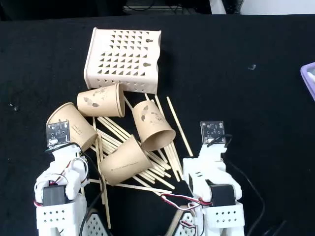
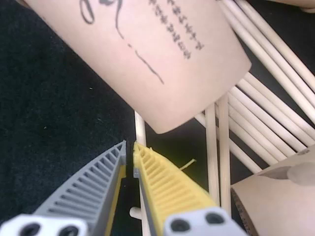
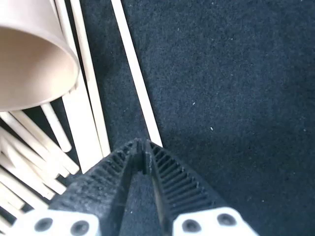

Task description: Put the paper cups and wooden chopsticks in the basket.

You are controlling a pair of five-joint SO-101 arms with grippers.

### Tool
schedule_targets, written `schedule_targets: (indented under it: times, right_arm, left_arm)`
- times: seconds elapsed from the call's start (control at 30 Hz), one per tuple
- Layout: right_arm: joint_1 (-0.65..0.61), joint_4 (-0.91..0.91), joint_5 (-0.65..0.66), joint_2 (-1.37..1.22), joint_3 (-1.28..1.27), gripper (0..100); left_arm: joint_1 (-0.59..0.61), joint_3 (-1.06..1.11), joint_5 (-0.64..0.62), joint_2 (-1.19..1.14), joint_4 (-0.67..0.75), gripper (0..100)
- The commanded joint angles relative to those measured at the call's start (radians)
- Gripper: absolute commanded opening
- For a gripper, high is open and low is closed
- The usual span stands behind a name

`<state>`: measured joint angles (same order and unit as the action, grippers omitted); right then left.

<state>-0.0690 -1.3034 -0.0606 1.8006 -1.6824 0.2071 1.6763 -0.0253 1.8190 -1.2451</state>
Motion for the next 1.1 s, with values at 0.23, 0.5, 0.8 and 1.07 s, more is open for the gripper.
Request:
schedule_targets:
  times: [0.23,0.5,0.8,1.07]
  right_arm:
    - [0.011,-0.002,0.009,0.093,-0.002,1.2]
    - [0.009,0.003,0.009,0.093,-0.002,1.2]
    - [0.025,0.523,0.009,0.093,-0.002,1.2]
    - [0.025,0.683,0.009,0.093,0.159,1.2]
  left_arm:
    - [-0.018,0.022,0.009,0.006,-0.003,3]
    - [-0.012,0.022,0.008,0.006,-0.003,3]
    - [0.045,-0.012,0.163,0.006,0.031,3]
    - [0.332,-0.214,0.334,0.008,0.098,3]
